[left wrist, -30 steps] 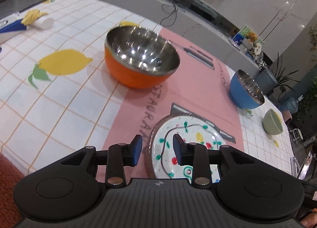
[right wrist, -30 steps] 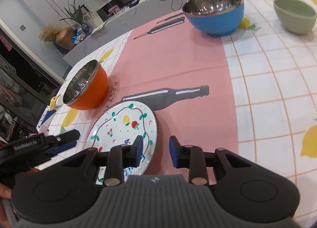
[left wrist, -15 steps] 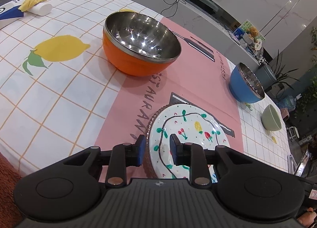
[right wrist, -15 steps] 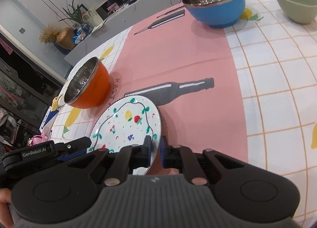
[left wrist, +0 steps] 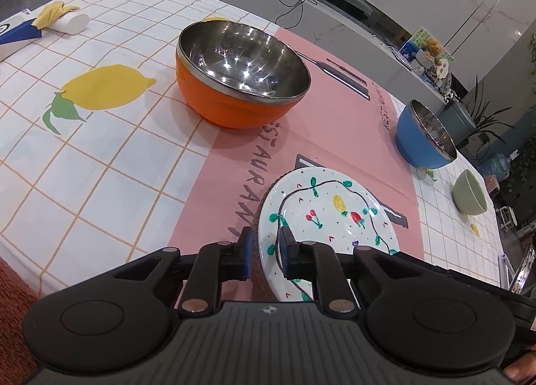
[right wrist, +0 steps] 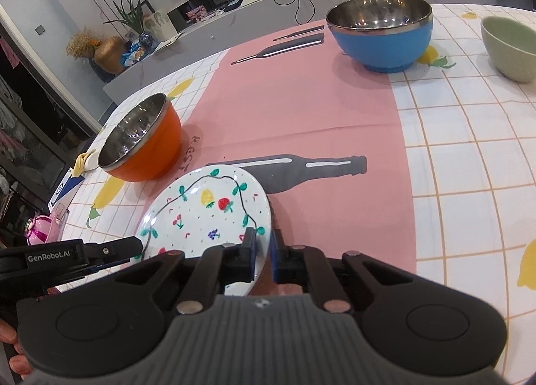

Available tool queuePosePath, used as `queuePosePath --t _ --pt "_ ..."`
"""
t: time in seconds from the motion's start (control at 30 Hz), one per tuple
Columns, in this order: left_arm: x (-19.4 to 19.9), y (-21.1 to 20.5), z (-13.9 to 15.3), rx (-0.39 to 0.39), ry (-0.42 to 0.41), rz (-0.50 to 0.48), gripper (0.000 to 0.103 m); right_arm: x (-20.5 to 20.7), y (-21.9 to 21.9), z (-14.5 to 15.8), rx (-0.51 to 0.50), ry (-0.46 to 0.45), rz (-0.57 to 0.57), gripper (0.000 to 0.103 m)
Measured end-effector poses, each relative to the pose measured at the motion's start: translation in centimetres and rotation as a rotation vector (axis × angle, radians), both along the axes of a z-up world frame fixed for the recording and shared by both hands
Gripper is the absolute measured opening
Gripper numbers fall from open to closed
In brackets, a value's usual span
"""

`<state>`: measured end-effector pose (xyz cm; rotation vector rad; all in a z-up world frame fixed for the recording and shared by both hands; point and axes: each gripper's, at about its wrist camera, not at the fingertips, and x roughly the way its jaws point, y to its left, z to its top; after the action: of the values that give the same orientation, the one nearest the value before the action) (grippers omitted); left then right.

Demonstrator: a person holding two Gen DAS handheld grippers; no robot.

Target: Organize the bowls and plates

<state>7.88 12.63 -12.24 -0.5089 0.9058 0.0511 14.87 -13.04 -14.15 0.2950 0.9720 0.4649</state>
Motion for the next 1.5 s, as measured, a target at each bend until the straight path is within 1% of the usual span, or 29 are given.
queuePosePath --t 0.1,0.13,0.33,0.4,0.43,0.53,0.6,0.67,0.7,0.77,0.87,0.93,1.0,1.07,1.17,1.2,1.3,1.33,1.43,1.5 --pt "-0.1 0.0 0.3 0.004 -0.019 0.004 0.018 -0.3 -0.3 0.4 -0.008 -0.020 -0.008 0.013" --pt "-0.2 0.0 0.6 0.011 -0.031 0.004 0.018 -0.4 -0.5 0.5 -0.013 -0.027 -0.014 0.018" --pt "-0.2 -0.6 2.4 0.087 -0.093 -0.013 0.018 -0.3 -0.5 1.6 -0.035 -0.050 -0.052 0.032" --pt "-0.1 -0.7 3.1 0.109 -0.112 -0.009 0.019 -0.3 0.0 2.2 -0.058 -0.069 -0.055 0.035" --pt "0.0 -0.6 3.5 0.117 -0.121 -0.001 0.021 -0.2 0.3 2.4 -0.067 -0.076 -0.057 0.038" --pt "0.3 -0.2 4.6 0.152 -0.131 0.045 0.023 0.1 1.1 3.4 -0.061 -0.083 -0.061 0.049" --pt "0.6 0.3 5.3 0.174 -0.147 0.076 0.028 0.5 1.8 3.9 -0.055 -0.085 -0.060 0.055" --pt "0.9 1.1 6.0 0.178 -0.166 0.105 0.038 1.0 2.7 4.4 -0.051 -0.086 -0.054 0.062" --pt "1.1 1.5 6.4 0.179 -0.176 0.122 0.041 1.3 3.1 4.6 -0.045 -0.086 -0.053 0.063" --pt "1.4 2.3 6.9 0.183 -0.198 0.169 0.053 1.9 4.0 5.0 -0.027 -0.079 -0.056 0.067" --pt "1.9 3.5 7.3 0.175 -0.226 0.244 0.059 3.1 5.2 5.4 0.008 -0.059 -0.072 0.069" --pt "2.4 4.3 7.2 0.145 -0.231 0.282 0.061 3.8 6.0 5.6 0.023 -0.049 -0.088 0.069" --pt "2.8 4.9 6.9 0.111 -0.230 0.310 0.061 4.6 7.0 5.8 0.022 -0.044 -0.099 0.069" --pt "3.5 5.6 6.2 0.085 -0.219 0.331 0.061 5.2 8.1 5.8 0.019 -0.033 -0.103 0.069" --pt "4.8 6.7 4.8 0.040 -0.182 0.359 0.061 6.2 9.5 5.5 0.039 -0.013 -0.097 0.069" --pt "5.2 6.9 4.4 0.042 -0.169 0.363 0.061 6.5 10.1 5.4 0.040 -0.005 -0.098 0.069" --pt "6.3 6.9 3.8 0.121 -0.144 0.351 0.059 7.5 11.8 4.9 0.011 0.017 -0.111 0.068" --pt "6.5 7.1 3.7 0.126 -0.131 0.353 0.058 7.7 12.3 4.7 -0.007 0.023 -0.112 0.067" --pt "7.0 7.4 3.2 0.085 -0.122 0.346 0.058 8.3 13.6 4.1 -0.042 0.040 -0.111 0.066" --pt "7.4 7.3 2.8 0.096 -0.094 0.341 0.057 8.8 14.3 3.6 -0.057 0.061 -0.122 0.065"
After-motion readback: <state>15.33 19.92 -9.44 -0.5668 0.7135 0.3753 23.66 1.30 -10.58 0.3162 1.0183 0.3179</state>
